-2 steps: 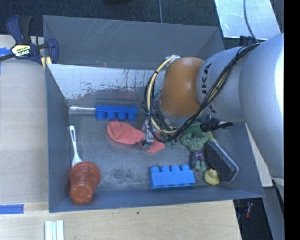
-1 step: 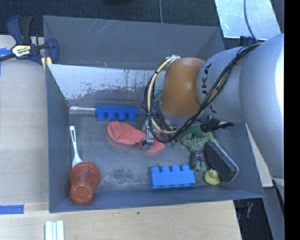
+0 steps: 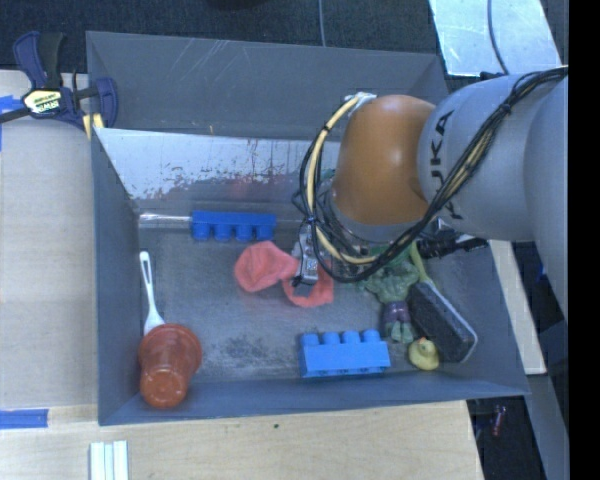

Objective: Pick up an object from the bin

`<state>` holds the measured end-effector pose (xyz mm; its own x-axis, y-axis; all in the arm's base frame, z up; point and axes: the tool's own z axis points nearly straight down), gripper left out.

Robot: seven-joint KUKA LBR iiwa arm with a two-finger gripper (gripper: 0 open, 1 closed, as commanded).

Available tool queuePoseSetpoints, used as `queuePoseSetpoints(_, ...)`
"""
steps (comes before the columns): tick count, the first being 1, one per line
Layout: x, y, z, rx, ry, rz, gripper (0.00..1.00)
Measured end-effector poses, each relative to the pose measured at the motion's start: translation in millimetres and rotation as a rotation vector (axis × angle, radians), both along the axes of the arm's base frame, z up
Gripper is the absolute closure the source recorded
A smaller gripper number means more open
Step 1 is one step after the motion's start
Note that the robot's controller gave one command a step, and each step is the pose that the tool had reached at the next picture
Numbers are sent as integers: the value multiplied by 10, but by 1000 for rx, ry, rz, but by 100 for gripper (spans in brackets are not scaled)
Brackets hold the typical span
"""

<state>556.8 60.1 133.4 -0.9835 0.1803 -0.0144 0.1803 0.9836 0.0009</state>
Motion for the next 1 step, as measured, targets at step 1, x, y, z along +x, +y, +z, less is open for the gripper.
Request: queuePoseSetpoints(1,-19,-69,769,0,1,10,100)
